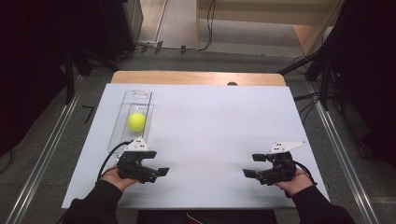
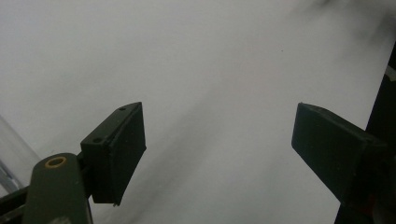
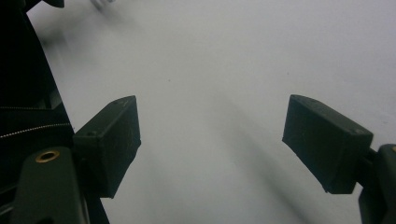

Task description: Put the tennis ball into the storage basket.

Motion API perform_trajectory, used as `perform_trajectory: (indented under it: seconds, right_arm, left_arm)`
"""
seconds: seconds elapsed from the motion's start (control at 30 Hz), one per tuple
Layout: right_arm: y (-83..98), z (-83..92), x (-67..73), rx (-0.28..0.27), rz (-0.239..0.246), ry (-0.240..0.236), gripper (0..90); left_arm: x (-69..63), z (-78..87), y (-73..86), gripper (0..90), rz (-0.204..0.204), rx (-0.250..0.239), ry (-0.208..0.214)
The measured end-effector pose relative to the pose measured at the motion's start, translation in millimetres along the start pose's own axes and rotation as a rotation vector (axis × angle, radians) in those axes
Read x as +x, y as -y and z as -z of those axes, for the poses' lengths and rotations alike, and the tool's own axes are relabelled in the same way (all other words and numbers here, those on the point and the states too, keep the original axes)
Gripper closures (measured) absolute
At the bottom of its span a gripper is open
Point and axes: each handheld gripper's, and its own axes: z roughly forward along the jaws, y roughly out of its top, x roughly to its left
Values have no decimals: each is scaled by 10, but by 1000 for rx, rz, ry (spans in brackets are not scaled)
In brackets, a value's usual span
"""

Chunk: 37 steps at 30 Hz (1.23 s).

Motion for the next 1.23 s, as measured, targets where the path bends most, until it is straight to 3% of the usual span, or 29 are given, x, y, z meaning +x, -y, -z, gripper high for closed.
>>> perform_trajectory:
  seconds: [1.23]
  right_arm:
    - [2,-9,-10,1,-1,-4,171]
  left_arm:
    - [40,-8,24,185,3,6,9]
